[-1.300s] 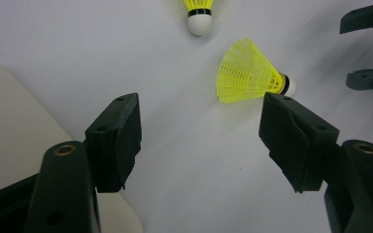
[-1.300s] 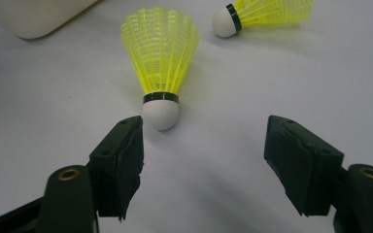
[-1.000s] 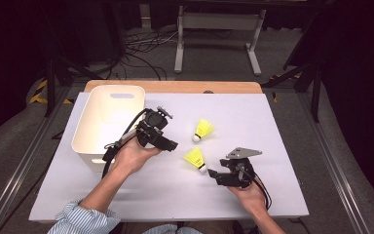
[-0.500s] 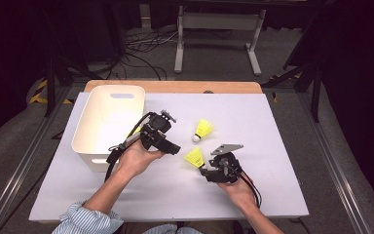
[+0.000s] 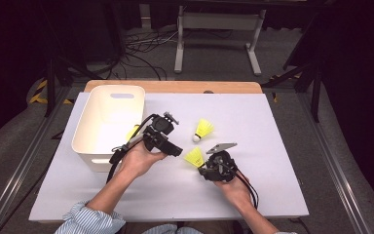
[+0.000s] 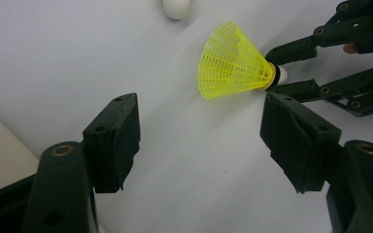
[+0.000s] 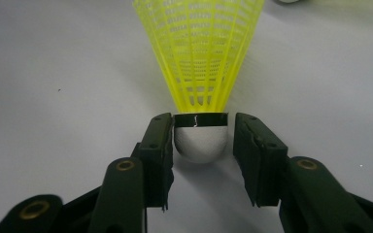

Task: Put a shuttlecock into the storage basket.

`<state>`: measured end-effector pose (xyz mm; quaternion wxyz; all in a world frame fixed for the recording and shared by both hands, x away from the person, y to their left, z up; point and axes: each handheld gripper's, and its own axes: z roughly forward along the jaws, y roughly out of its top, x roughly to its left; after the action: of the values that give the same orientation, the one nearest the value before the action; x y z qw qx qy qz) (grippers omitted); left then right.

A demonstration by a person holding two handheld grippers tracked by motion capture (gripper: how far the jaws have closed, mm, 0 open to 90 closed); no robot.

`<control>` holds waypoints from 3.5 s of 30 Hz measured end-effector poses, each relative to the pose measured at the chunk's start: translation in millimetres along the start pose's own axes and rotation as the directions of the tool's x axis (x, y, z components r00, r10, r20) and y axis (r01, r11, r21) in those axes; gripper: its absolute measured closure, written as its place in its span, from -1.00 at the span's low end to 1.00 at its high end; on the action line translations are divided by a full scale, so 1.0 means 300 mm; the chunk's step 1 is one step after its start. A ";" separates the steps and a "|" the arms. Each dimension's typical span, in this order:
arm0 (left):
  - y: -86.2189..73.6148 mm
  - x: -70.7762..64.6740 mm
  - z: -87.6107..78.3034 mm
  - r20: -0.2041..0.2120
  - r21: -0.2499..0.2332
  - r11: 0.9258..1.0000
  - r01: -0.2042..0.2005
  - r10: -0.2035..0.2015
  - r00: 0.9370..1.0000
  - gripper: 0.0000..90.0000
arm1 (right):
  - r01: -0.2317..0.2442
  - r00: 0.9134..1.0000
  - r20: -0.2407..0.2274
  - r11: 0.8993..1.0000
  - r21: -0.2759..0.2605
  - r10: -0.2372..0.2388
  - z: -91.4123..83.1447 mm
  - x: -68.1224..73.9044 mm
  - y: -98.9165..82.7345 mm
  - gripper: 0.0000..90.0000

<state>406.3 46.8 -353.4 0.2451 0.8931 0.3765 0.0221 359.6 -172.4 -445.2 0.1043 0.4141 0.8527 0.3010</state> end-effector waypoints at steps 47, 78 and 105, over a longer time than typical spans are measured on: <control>-0.028 -0.027 0.053 0.064 0.008 0.999 -0.048 0.048 0.997 0.27 | 0.104 0.991 -0.082 0.995 -0.004 -0.104 -0.074 0.059 0.082 0.44; -0.030 -0.039 0.038 0.083 0.023 0.994 -0.106 0.104 0.991 1.00 | 0.129 0.986 -0.103 0.992 0.003 -0.128 -0.053 0.084 0.100 0.43; 0.004 -0.043 -0.020 0.046 0.017 0.992 -0.122 0.121 0.992 1.00 | 0.077 0.997 -0.005 0.988 -0.133 -0.079 -0.119 0.013 0.017 -0.35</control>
<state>396.5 39.7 -345.7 0.2429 0.9170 0.3161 0.0129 345.1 -182.2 -413.5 0.1391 0.3710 0.8468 0.3549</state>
